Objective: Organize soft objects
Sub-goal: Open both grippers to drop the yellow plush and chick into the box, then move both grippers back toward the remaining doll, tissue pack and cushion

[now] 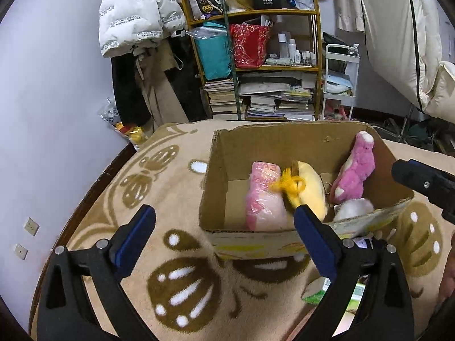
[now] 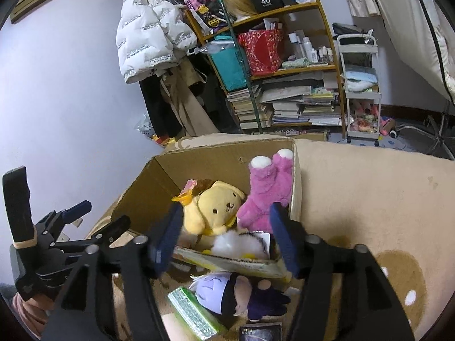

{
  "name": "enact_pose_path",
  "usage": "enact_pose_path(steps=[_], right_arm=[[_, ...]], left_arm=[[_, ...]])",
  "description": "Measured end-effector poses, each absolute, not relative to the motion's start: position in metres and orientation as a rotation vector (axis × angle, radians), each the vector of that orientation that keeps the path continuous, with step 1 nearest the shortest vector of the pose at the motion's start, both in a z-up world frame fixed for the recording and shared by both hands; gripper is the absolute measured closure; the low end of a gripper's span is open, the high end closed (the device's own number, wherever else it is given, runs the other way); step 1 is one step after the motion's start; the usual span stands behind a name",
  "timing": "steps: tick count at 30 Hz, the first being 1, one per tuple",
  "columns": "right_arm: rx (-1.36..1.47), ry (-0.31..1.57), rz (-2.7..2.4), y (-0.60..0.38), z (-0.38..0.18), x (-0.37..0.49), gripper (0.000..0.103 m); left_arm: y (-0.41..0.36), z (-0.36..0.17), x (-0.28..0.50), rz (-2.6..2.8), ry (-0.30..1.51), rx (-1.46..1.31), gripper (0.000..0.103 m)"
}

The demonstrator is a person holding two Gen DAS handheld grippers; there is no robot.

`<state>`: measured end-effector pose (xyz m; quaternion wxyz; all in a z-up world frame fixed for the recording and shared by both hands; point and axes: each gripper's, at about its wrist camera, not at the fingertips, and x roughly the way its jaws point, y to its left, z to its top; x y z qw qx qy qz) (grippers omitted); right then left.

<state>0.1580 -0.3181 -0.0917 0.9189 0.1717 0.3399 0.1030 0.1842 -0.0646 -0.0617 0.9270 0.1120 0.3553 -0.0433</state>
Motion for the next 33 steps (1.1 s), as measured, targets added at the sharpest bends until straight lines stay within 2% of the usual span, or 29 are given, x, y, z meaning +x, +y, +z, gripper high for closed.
enact_pose_path(steps=[3,5,7,9,11,22,33], right_arm=[[0.338,0.706,0.197,-0.316,-0.087,0.152,0.031],[0.337,0.704,0.188,-0.315,-0.082,0.146,0.018],[0.338,0.697,0.181,-0.317,-0.078,0.139,0.01],[0.332,0.697,0.176,-0.316,-0.074,0.13,0.009],[0.329,0.709,0.174,-0.316,-0.073,0.124,0.0],[0.335,0.829,0.112,-0.32,-0.082,0.085,0.0],[0.404,0.957,0.131,-0.325,-0.112,0.074,0.0]], left_arm=[[-0.063,-0.053,0.173,-0.09,0.722,0.225,0.002],[-0.061,-0.05,0.166,-0.098,0.728,0.224,0.002],[-0.061,-0.047,0.155,-0.106,0.734,0.227,0.002],[-0.062,-0.045,0.143,-0.111,0.743,0.237,0.002],[-0.062,-0.045,0.133,-0.12,0.758,0.244,0.002],[-0.071,-0.051,0.088,-0.185,0.859,0.273,0.002],[-0.085,-0.083,0.091,-0.251,1.011,0.275,0.002]])
